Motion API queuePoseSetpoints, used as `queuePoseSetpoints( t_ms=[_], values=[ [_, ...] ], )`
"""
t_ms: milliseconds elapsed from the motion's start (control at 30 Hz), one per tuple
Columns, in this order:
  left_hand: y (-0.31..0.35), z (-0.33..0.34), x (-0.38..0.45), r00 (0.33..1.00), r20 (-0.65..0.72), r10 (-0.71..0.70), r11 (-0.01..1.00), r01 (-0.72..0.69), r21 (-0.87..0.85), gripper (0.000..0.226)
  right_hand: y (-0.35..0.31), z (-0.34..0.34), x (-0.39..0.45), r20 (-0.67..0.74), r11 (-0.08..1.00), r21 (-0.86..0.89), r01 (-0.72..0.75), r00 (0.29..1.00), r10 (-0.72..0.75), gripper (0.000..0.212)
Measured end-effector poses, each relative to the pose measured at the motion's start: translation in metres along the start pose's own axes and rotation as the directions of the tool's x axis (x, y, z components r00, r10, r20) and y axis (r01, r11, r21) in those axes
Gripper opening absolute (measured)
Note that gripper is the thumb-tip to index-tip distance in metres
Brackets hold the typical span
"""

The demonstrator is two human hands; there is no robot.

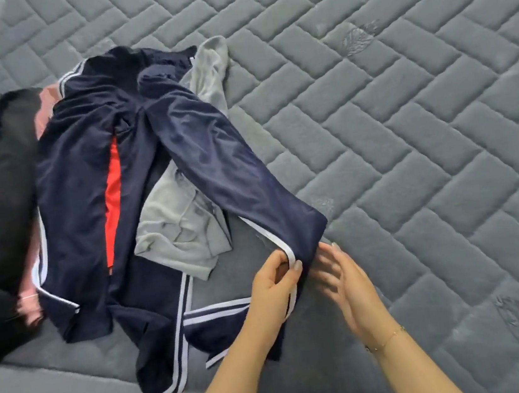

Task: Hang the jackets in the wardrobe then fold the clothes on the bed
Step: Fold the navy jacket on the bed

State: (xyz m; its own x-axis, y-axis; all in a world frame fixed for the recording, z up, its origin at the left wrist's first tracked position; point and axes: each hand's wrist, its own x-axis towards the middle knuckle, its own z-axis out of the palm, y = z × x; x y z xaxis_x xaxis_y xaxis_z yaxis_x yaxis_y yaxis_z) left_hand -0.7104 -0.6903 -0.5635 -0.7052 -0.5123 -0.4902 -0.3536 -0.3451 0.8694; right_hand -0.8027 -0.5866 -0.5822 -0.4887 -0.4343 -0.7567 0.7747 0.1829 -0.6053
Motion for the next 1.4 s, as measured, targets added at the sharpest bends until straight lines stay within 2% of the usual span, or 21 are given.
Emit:
queuePoseSetpoints(
  t_ms=[133,300,400,500,567,600,667,733,800,867,933,1000,1067,1100,1167,1200,1233,1267,1300,1400],
  values=[
    [-0.010,0.090,-0.008,0.992,0.059,-0.112,0.982,0.120,-0.146,0.023,-0.027,-0.078,-0.020,-0.044,0.997,-0.071,0.040,0.998,-0.043,0.026],
    [-0.030,0.214,-0.025,0.954,0.197,-0.228,0.856,0.293,-0.426,0.022,-0.059,-0.184,-0.041,-0.196,0.950,-0.305,0.065,0.972,-0.129,0.026],
    [-0.039,0.277,-0.031,0.901,0.317,-0.297,0.757,0.425,-0.497,0.015,-0.075,-0.249,-0.052,-0.312,0.911,-0.397,0.108,0.918,-0.245,0.024],
    [-0.052,0.316,-0.030,0.839,0.363,-0.404,0.625,0.543,-0.560,0.029,-0.085,-0.306,-0.058,-0.497,0.891,-0.433,0.136,0.788,-0.362,0.018],
    [-0.064,0.320,-0.025,0.812,0.289,-0.507,0.537,0.560,-0.631,0.039,-0.089,-0.336,-0.056,-0.608,0.885,-0.446,0.132,0.681,-0.408,0.010],
    [-0.070,0.315,-0.022,0.801,0.228,-0.553,0.523,0.547,-0.654,0.043,-0.090,-0.347,-0.054,-0.639,0.886,-0.452,0.105,0.655,-0.404,0.008],
    [-0.081,0.294,-0.012,0.777,0.072,-0.625,0.559,0.510,-0.654,0.049,-0.084,-0.357,-0.049,-0.650,0.869,-0.495,0.020,0.655,-0.385,0.029],
    [-0.090,0.263,-0.001,0.748,-0.097,-0.657,0.623,0.466,-0.629,0.054,-0.072,-0.351,-0.046,-0.585,0.795,-0.607,-0.015,0.685,-0.434,0.043],
    [-0.094,0.229,0.011,0.720,-0.217,-0.659,0.668,0.428,-0.609,0.060,-0.055,-0.333,-0.044,-0.466,0.756,-0.651,0.067,0.750,-0.468,0.041],
    [-0.094,0.199,0.022,0.696,-0.314,-0.645,0.706,0.386,-0.594,0.069,-0.034,-0.309,-0.042,-0.348,0.763,-0.632,0.136,0.830,-0.436,0.035],
    [-0.091,0.171,0.033,0.679,-0.404,-0.612,0.740,0.312,-0.596,0.078,-0.016,-0.285,-0.038,-0.260,0.778,-0.615,0.129,0.898,-0.355,0.033],
    [-0.085,0.146,0.046,0.657,-0.490,-0.573,0.770,0.228,-0.595,0.087,-0.002,-0.261,-0.031,-0.173,0.759,-0.639,0.126,0.938,-0.302,0.034],
    [-0.075,0.126,0.060,0.611,-0.612,-0.502,0.838,0.169,-0.519,0.096,0.006,-0.240,-0.023,-0.074,0.707,-0.689,0.157,0.956,-0.284,0.037],
    [-0.070,0.117,0.066,0.579,-0.704,-0.412,0.903,0.157,-0.400,0.098,0.007,-0.230,-0.019,-0.022,0.672,-0.719,0.177,0.961,-0.276,0.039],
    [-0.063,0.093,0.079,0.535,-0.840,-0.091,0.991,0.133,-0.023,0.098,0.006,-0.212,-0.011,0.061,0.595,-0.774,0.215,0.961,-0.268,0.040],
    [-0.061,0.080,0.087,0.534,-0.843,0.067,0.976,0.139,0.166,0.095,0.005,-0.203,-0.008,0.086,0.571,-0.789,0.227,0.961,-0.263,0.040],
    [-0.058,0.064,0.097,0.555,-0.815,0.166,0.937,0.170,0.306,0.093,0.004,-0.195,-0.006,0.102,0.558,-0.797,0.234,0.961,-0.257,0.039],
    [-0.056,0.048,0.108,0.595,-0.780,0.194,0.895,0.218,0.388,0.092,0.004,-0.187,-0.003,0.112,0.549,-0.800,0.240,0.960,-0.256,0.039],
    [-0.055,0.033,0.118,0.647,-0.746,0.159,0.862,0.277,0.424,0.092,0.004,-0.180,-0.002,0.118,0.545,-0.802,0.244,0.959,-0.256,0.038],
    [-0.050,-0.005,0.136,0.794,-0.604,-0.072,0.759,0.436,0.484,0.084,0.004,-0.160,-0.001,0.117,0.553,-0.794,0.253,0.956,-0.269,0.036]
  ],
)
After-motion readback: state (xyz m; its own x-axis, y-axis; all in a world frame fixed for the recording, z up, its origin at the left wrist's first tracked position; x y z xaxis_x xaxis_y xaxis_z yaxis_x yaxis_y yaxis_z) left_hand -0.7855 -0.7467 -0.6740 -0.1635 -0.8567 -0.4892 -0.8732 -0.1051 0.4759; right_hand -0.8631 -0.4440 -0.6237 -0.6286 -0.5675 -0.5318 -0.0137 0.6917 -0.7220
